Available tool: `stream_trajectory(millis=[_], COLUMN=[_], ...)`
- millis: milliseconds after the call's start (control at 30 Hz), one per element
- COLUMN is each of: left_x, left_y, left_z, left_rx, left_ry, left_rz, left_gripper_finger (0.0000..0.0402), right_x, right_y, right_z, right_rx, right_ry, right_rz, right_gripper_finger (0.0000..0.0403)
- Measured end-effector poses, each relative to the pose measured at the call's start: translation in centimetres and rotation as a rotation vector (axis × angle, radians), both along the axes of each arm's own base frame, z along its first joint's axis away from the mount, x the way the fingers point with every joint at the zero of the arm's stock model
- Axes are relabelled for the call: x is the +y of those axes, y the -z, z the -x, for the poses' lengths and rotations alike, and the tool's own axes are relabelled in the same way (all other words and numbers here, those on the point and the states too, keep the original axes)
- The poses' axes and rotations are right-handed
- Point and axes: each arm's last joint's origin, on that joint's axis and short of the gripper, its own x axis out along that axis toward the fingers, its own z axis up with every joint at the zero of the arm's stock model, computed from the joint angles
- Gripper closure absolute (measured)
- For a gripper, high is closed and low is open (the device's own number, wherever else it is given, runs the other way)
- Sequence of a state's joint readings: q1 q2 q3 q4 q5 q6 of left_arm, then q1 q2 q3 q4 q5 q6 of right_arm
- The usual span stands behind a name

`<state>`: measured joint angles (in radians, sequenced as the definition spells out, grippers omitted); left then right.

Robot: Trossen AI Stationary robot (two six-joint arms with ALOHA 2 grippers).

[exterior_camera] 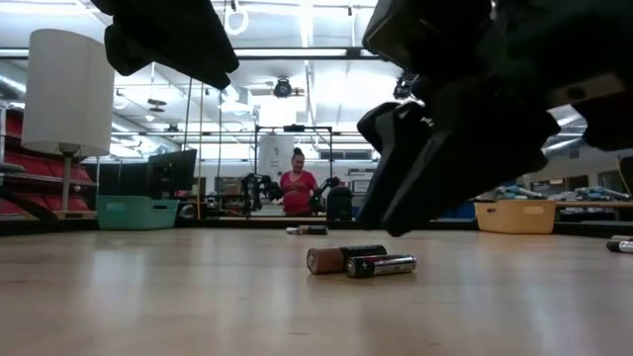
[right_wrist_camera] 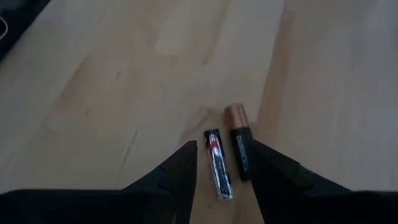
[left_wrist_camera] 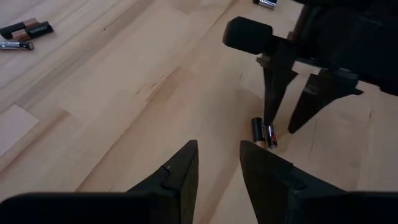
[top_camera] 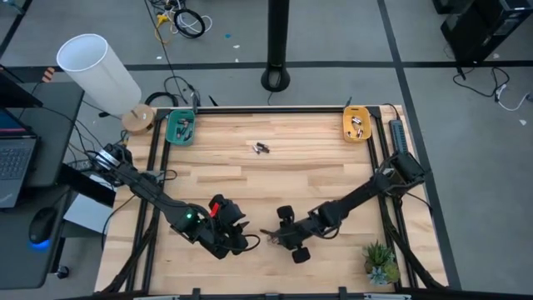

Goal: Sort batteries
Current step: Put the silver battery into the yellow bin

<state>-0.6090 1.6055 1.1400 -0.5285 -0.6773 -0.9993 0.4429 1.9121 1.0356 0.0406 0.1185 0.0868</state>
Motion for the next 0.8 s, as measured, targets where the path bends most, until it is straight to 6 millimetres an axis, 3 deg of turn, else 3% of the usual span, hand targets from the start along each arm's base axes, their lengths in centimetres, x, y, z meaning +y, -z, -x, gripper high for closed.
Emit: stream_trajectory(millis=[800], left_x=[0.1], left_y=[0.1], left_z=[0.1], left_rx=[0.012], left_ry=[-0.004], left_rz=[-0.014], left_gripper_finger=[0.0270], right_x=[-0.8], right_y=[1.8], right_z=[1.4], right_rx=[0.064], right_ry=[-0.001], right_rz=[-0.018], right_gripper_finger=[0.0254])
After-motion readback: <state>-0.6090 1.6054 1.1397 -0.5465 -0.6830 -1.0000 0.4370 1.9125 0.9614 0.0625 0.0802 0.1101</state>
